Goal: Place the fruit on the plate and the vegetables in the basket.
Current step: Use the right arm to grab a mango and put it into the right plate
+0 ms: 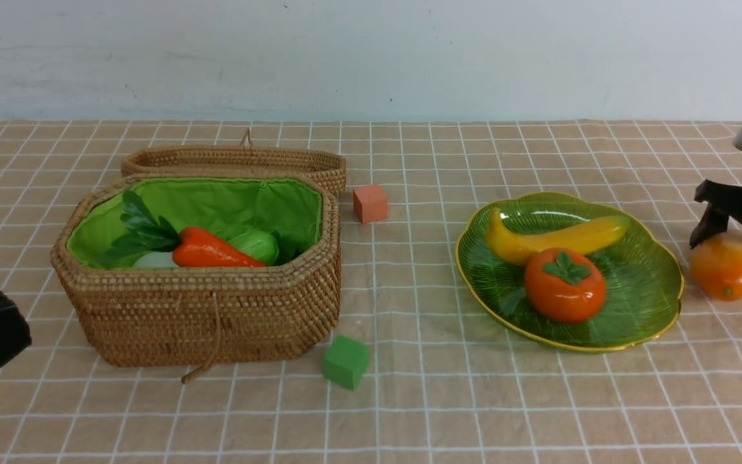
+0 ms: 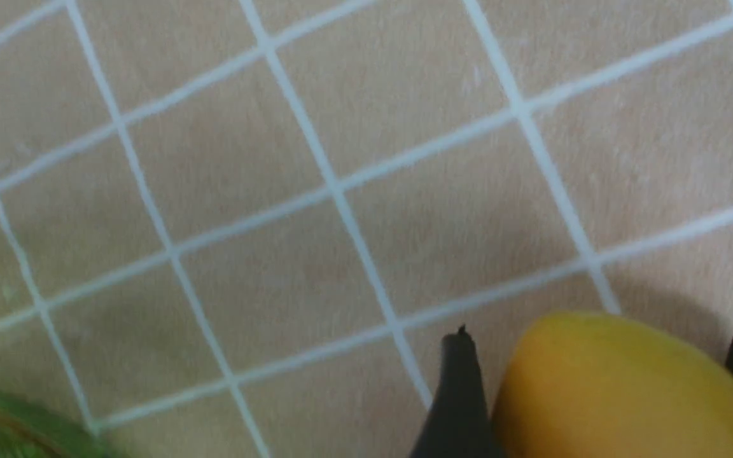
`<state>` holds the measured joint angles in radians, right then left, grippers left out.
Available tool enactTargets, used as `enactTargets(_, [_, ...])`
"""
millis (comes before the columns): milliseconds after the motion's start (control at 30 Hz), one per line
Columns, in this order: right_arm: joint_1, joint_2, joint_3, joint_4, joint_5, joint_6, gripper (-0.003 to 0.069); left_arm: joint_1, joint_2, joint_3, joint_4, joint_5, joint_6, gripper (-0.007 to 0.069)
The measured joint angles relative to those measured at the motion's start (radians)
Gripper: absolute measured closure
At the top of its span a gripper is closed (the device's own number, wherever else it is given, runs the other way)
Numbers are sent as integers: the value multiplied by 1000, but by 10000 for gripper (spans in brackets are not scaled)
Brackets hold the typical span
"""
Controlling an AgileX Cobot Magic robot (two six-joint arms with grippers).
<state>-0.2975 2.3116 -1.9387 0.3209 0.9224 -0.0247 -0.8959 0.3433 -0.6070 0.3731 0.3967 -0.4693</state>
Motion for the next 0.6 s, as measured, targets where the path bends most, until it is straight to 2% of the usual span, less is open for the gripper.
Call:
enactTargets(267, [36,-224,0,3,202,-14,163,0,0,0,7,0,0,599])
enactTargets(433, [134,-263,-1,8,302,34,163,0,0,0,11,0,0,599])
enactTargets(600, [257,-192,1,-89,306,76,163,0,0,0,22,0,1,595])
